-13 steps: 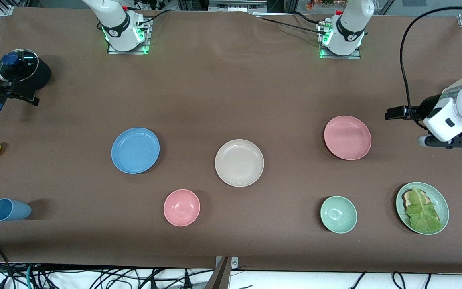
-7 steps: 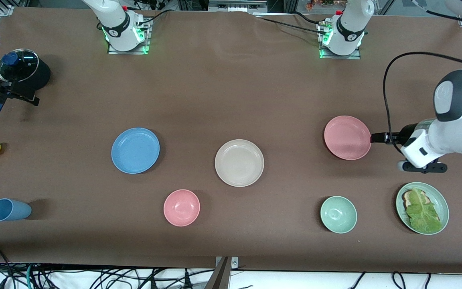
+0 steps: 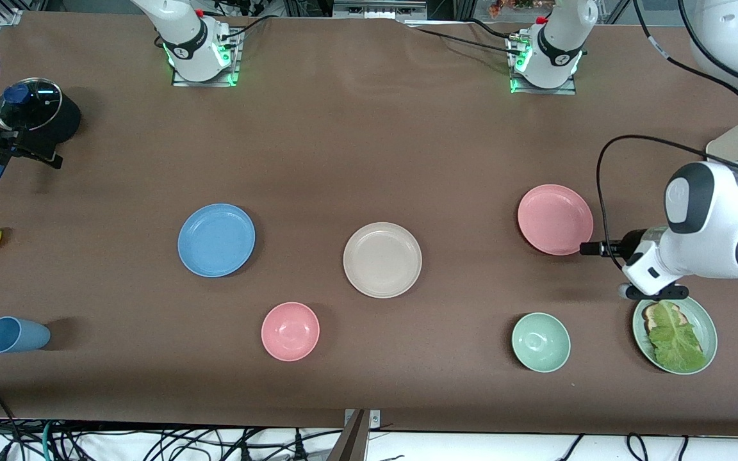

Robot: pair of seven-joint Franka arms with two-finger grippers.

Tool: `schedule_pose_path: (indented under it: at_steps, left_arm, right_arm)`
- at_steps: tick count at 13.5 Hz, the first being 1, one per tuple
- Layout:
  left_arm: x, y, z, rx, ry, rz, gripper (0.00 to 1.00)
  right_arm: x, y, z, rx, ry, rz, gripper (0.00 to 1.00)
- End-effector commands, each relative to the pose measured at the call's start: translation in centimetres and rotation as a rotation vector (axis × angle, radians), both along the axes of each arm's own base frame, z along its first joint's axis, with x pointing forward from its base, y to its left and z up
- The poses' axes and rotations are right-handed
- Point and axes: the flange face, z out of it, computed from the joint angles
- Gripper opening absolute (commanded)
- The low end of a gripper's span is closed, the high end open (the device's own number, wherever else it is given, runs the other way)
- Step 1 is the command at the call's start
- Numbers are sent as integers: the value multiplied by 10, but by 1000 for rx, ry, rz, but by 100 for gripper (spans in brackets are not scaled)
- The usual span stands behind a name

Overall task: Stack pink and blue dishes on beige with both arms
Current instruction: 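Reach the left gripper down to the rim of the pink plate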

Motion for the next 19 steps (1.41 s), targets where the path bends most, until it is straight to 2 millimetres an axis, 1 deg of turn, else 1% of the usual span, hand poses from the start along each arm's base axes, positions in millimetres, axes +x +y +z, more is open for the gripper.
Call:
schedule_pose_path:
  at_steps: [1, 2, 3, 4, 6, 7, 9, 10, 13, 14, 15, 18, 19]
  left_arm:
    - [0, 23, -5, -40, -21, 29, 100]
    - [-2, 27, -10, -47, -40, 4, 100]
    - [-9, 35, -19, -59, -59, -9, 100]
    - [-20, 41, -21, -90, -88, 4, 100]
    - [-43, 40, -29, -96, -150, -14, 100]
    - [-54, 39, -29, -83, -180, -16, 100]
    - [-78, 33, -36, -83, -215, 0, 100]
    - [-89, 34, -39, -91, -235, -6, 100]
    - [-116, 33, -53, -122, -299, -48, 100]
    - [-122, 35, -58, -122, -307, -53, 100]
    - [-126, 42, -64, -123, -304, -50, 100]
    - [-132, 58, -83, -169, -304, -82, 100]
    - [-133, 59, -92, -198, -308, -93, 100]
  right_arm:
    - [-1, -2, 3, -7, -2, 4, 100]
    - [-2, -2, 4, -7, -3, 4, 100]
    - [-1, -2, 3, -7, 0, 4, 100]
    - [-1, -2, 3, -7, -2, 4, 100]
    - [-1, -3, 3, -8, -2, 4, 100]
    - [-1, -3, 2, -8, 0, 4, 100]
    - [-1, -2, 3, -7, -2, 4, 100]
    - [-1, -3, 2, -8, 0, 4, 100]
    - [-2, -3, 3, -8, 0, 4, 100]
    - [-1, -3, 3, -8, 0, 4, 100]
    - [-1, -2, 3, -7, 0, 4, 100]
    - [-2, -3, 3, -8, 0, 4, 100]
    - [-1, -2, 2, -7, 1, 4, 100]
